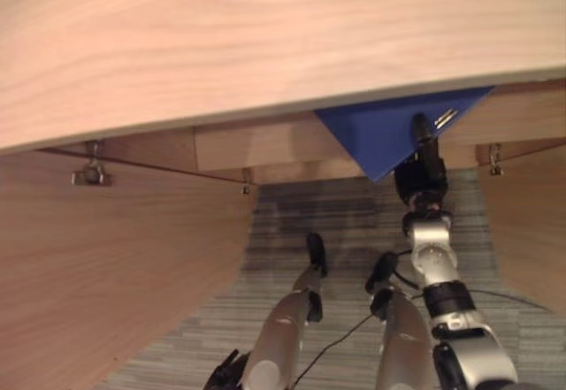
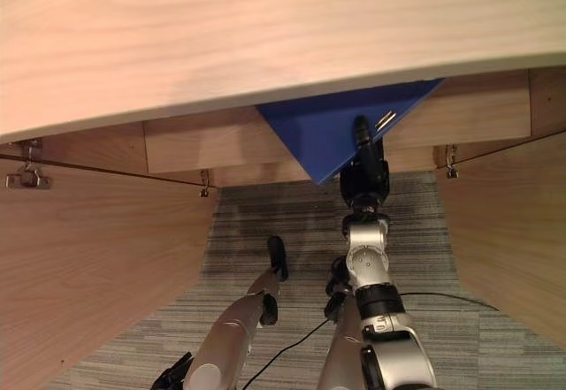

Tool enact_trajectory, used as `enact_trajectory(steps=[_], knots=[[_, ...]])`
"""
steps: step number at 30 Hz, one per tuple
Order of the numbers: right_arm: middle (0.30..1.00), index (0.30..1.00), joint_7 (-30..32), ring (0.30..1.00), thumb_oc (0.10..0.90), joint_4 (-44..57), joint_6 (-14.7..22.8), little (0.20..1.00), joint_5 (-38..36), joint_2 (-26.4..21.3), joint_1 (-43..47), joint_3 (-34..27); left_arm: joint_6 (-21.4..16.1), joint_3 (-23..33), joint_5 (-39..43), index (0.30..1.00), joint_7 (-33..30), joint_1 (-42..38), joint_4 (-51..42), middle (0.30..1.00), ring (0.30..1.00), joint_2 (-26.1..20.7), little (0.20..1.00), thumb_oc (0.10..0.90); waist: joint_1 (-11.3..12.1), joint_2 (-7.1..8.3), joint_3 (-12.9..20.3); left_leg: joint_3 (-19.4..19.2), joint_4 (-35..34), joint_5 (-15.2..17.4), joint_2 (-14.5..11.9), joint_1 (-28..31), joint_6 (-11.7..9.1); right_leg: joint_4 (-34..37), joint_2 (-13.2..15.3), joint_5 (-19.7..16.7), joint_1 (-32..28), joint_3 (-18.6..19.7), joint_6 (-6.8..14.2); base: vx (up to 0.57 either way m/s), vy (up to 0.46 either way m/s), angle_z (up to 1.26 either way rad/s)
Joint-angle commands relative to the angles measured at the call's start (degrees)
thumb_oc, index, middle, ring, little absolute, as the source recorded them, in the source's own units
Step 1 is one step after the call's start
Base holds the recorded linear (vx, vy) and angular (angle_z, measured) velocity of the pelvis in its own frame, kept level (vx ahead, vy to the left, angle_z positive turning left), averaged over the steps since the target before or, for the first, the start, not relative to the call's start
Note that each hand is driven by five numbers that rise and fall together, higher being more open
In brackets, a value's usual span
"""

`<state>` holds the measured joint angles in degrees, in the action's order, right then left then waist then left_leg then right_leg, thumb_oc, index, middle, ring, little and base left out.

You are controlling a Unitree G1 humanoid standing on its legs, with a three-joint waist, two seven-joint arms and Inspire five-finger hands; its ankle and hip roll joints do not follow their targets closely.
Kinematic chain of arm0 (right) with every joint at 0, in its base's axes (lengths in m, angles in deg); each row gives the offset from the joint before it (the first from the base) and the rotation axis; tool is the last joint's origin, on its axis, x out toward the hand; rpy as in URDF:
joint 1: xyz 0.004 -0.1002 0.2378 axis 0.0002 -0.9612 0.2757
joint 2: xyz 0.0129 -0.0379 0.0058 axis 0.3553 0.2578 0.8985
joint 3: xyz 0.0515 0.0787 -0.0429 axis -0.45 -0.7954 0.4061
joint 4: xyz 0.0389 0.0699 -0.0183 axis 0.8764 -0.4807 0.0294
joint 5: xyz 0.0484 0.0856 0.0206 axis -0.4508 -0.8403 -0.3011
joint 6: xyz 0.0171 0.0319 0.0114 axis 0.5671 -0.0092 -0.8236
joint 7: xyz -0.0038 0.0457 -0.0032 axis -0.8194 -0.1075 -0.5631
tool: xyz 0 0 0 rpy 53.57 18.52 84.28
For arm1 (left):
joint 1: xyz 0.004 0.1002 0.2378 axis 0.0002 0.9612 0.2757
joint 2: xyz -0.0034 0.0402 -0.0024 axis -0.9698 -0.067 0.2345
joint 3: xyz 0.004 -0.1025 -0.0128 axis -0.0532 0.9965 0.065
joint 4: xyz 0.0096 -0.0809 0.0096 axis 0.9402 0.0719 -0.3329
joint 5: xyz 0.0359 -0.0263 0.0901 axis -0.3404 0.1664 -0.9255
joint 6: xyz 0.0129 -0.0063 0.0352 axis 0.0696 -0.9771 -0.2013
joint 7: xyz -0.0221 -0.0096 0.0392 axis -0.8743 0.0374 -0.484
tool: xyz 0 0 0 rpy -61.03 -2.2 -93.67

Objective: Put the empty folder in the office cabinet

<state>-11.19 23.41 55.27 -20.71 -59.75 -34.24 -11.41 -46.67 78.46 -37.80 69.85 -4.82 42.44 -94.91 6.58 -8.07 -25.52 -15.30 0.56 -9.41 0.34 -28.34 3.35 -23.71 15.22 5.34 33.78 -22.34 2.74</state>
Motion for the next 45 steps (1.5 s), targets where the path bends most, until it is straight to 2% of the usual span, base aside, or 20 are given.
enact_trajectory(steps=[1,9,13,17,23,32,39,40,45], knots=[[0.300,0.300,-3.8,0.300,0.400,10.2,4.4,0.300,1.6,-2.5,10.4,1.0,-0.9,-3.6,-1.6,0.900,-2.0,2.0,1.0,0.900,0.900,-4.1,0.900,0.800,0.7,-0.49,2.2,2.9,4.4,10.4,-0.2,0.5,-4.5,13.6,-1.5,-5.3,-3.0,0.2,4.4,-0.01,-0.030,0.03],[0.300,0.300,-2.9,0.300,0.400,12.1,5.5,0.300,2.2,-3.1,13.0,2.5,-1.3,-3.1,-2.0,0.900,-2.9,0.7,1.0,0.900,0.900,-4.9,0.900,0.800,0.8,-0.94,1.3,2.8,4.4,10.4,-0.1,-0.2,-4.5,12.7,-1.7,-4.8,-1.7,1.2,4.1,0.00,-0.009,-0.03],[0.300,0.300,-1.5,0.300,0.400,11.4,6.4,0.300,3.1,-4.9,17.2,3.5,-1.9,-3.2,-2.2,0.900,-3.5,0.5,0.9,0.900,0.900,-5.6,0.900,0.800,0.9,-1.33,0.8,2.6,4.8,10.4,0.0,-1.0,-4.5,12.2,-1.4,-4.6,-0.6,1.9,4.0,0.00,0.000,0.00],[0.300,0.300,0.8,0.300,0.400,10.1,8.9,0.300,3.2,-4.6,21.9,2.4,-2.5,-5.0,-2.7,0.900,-4.2,0.1,-0.6,0.900,0.900,-6.5,0.900,0.800,0.9,-2.32,-0.1,2.2,4.4,10.1,0.1,-2.1,-4.5,11.9,-1.5,-4.6,1.1,2.4,4.1,-0.01,-0.004,-0.09],[0.300,0.300,4.2,0.300,0.400,8.4,9.4,0.300,5.7,-4.7,24.6,3.3,-2.7,-6.8,-3.3,0.900,-5.2,-0.3,-2.3,0.900,0.900,-7.2,0.900,0.800,0.9,-3.49,-1.2,1.9,5.3,10.2,0.5,-4.2,-4.3,11.0,-1.3,-4.6,3.5,3.8,4.0,0.00,0.002,-0.01],[0.300,0.300,9.1,0.300,0.400,4.9,11.2,0.300,7.6,-4.0,33.4,4.5,-3.2,-10.1,-3.0,0.900,-6.3,0.0,-5.5,0.900,0.900,-9.1,0.900,0.800,1.6,-5.58,-1.9,1.1,6.7,10.3,0.7,-7.7,-4.0,9.6,-0.8,-4.7,7.5,5.2,3.9,-0.01,0.009,-0.05],[0.300,0.300,12.3,0.300,0.400,4.6,11.6,0.300,9.8,-3.0,36.0,6.1,-3.4,-11.3,-2.9,0.900,-7.2,-0.3,-6.6,0.900,0.900,-10.2,0.900,0.800,1.8,-6.17,-2.5,0.7,5.8,9.5,0.7,-8.6,-4.1,10.2,-1.2,-5.1,8.7,5.4,3.9,0.00,0.000,0.00],[0.900,0.900,13.1,0.900,0.800,4.4,11.0,0.900,10.7,-2.7,36.6,6.6,-3.2,-12.0,-2.9,0.900,-7.4,-0.3,-7.7,0.900,0.900,-10.4,0.900,0.800,1.9,-6.40,-2.5,0.6,5.3,9.2,0.8,-8.6,-4.1,10.6,-1.4,-5.3,8.7,5.3,3.9,0.00,0.000,0.00],[0.900,0.900,12.8,0.900,0.800,4.1,9.2,0.900,11.5,-2.1,37.0,9.6,-3.2,-12.6,-2.9,0.900,-7.4,0.3,-9.9,0.900,0.900,-11.4,0.900,0.800,2.1,-6.83,-2.3,0.8,4.3,8.8,1.0,-7.9,-4.1,11.7,-1.8,-5.7,8.1,5.1,3.9,0.00,0.000,0.00]])
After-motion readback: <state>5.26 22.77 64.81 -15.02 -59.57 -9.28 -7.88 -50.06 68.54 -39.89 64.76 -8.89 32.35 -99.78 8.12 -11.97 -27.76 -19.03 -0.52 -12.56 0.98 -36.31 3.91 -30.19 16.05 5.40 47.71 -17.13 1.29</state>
